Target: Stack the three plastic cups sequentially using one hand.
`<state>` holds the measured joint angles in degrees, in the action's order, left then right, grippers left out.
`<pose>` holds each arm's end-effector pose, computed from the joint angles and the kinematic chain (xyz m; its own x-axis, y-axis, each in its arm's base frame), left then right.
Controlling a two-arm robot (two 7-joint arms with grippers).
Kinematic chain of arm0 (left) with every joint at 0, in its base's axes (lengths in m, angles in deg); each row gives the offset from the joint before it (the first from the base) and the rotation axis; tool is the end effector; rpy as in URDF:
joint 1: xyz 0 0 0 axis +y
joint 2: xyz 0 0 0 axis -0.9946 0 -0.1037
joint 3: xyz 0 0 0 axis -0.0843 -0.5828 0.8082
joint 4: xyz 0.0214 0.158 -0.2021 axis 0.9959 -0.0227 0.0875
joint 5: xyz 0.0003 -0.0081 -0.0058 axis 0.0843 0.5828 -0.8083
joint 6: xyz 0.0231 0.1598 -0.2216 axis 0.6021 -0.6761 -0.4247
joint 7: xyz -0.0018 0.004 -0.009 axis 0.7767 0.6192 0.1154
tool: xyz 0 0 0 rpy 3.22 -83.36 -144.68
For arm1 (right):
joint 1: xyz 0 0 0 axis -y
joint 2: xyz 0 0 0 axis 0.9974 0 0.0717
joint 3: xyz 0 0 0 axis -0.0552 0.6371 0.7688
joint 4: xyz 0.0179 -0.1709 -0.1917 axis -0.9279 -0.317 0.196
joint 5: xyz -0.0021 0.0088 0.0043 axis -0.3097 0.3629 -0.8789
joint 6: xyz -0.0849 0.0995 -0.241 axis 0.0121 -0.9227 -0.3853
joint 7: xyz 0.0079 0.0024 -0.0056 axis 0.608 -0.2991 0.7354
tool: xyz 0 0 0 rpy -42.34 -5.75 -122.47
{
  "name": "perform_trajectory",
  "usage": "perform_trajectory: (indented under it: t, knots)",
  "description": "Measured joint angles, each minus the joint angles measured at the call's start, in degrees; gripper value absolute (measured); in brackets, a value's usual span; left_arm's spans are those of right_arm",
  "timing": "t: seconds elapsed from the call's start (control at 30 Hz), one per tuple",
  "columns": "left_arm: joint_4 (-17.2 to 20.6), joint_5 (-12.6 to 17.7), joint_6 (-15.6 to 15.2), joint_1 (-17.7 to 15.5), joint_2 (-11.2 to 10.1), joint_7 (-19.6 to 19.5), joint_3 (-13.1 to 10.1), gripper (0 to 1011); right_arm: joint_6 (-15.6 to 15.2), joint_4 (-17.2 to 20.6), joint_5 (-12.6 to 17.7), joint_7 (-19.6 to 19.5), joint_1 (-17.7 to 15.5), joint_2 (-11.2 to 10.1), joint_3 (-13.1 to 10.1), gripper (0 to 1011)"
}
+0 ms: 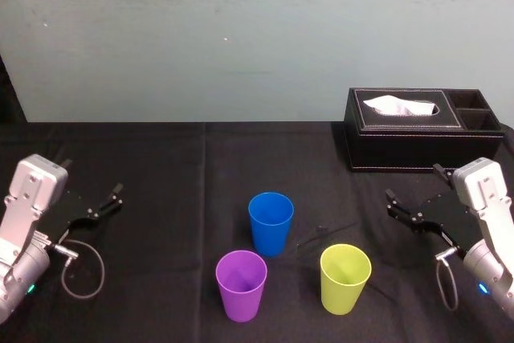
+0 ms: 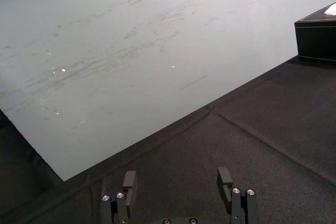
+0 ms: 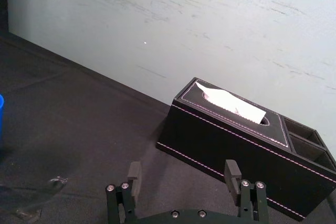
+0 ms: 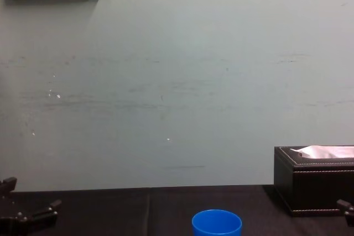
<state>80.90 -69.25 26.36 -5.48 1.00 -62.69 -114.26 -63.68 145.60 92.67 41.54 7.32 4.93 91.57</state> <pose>0.3200 0.0732 -0.2692 0.2921 0.8803 0.3738 -0.9553 0.2872 0.0702 0.3201 -0.0733 -0.2693 0.2922 -0.8803 0.3737 0.9553 0.2873 -0.0701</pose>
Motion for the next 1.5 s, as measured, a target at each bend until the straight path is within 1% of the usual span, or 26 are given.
perform_trajectory:
  t: [0.33, 0.5, 0.57, 0.6, 0.67, 0.7, 0.8, 0.9, 0.97, 1.0, 1.1, 1.13, 1.2, 1.23, 1.3, 1.33, 1.43, 1.47, 1.5]
  knots:
    - [0.0, 0.0, 0.0, 0.0, 0.0, 0.0, 0.0, 1000, 0.0, 0.0, 0.0, 0.0, 0.0, 0.0, 0.0, 1003]
    - [0.0, 0.0, 0.0, 0.0, 0.0, 0.0, 0.0, 1000, 0.0, -0.08, 0.03, 0.31, -0.11, 0.44, -0.67, 1003]
    - [0.0, 0.0, 0.0, 0.0, 0.0, 0.0, 0.0, 1000, -0.51, 0.26, 0.51, 0.65, -0.47, 0.64, -1.32, 1003]
    - [0.0, 0.0, 0.0, 0.0, 0.0, 0.0, 0.0, 1000, -1.39, 1.02, 1.3, 0.88, -0.96, 0.69, -1.99, 1003]
    - [0.0, 0.0, 0.0, 0.0, 0.0, 0.0, 0.0, 1000, -2.13, 1.9, 2.18, 1.15, -1.57, 0.65, -2.72, 1003]
    - [0.0, 0.0, 0.0, 0.0, 0.0, 0.0, 0.0, 1000, -2.96, 3.14, 3.11, 1.5, -2.35, 0.46, -3.46, 1003]
    - [0.0, 0.0, 0.0, 0.0, 0.0, 0.0, 0.0, 1000, -4.38, 5.22, 4.27, 2.11, -3.61, -0.15, -4.45, 1003]
    - [0.0, 0.0, 0.0, 0.0, 0.0, 0.0, 0.0, 1000, -7.07, 8.95, 6.13, 3.59, -6.06, -1.81, -6.12, 1003]
    - [0.0, 0.0, 0.0, 0.0, 0.0, 0.0, 0.0, 1000, -8.11, 10.4, 6.89, 4.2, -7.11, -2.6, -6.87, 1003]
    - [0.0, 0.0, 0.0, 0.0, 0.0, 0.0, 0.0, 1000, -9.2, 11.85, 7.69, 4.91, -8.26, -3.55, -7.69, 1003]
    - [0.0, 0.0, 0.0, 0.0, 0.0, 0.0, 0.0, 1000, -10.72, 13.9, 8.87, 6.26, -10.09, -5.13, -8.85, 1003]
    - [0.0, 0.0, 0.0, 0.0, 0.0, 0.0, 0.0, 1000, -11.61, 15.26, 9.52, 7.25, -11.39, -6.36, -9.62, 1003]
    - [0.0, 0.0, 0.0, 0.0, 0.0, 0.0, 0.0, 1000, -12.36, 16.4, 10.13, 8.23, -12.63, -7.46, -10.26, 1003]
    - [0.0, 0.0, 0.0, 0.0, 0.0, 0.0, 0.0, 1000, -13.23, 17.54, 10.72, 9.2, -13.95, -8.64, -10.97, 1003]
    - [0.0, 0.0, 0.0, 0.0, 0.0, 0.0, 0.0, 1000, -14.1, 18.57, 11.2, 10.13, -15.22, -9.72, -11.57, 1003]
    - [0.0, 0.0, 0.0, 0.0, 0.0, 0.0, 0.0, 1000, -14.86, 19.64, 11.63, 11.1, -16.69, -10.88, -12.17, 1003]
    - [0.0, 0.0, 0.0, 0.0, 0.0, 0.0, 0.0, 1000, -15.61, 20.99, 12.17, 12.64, -18.77, -12.41, -12.91, 1004]
    - [0.0, 0.0, 0.0, 0.0, 0.0, 0.0, 0.0, 1000, -15.82, 21.77, 12.5, 13.55, -20.2, -13.3, -13.43, 1003]
    - [0.0, 0.0, 0.0, 0.0, 0.0, 0.0, 0.0, 1000, -15.88, 22.17, 12.62, 14.02, -20.84, -13.69, -13.67, 1003]
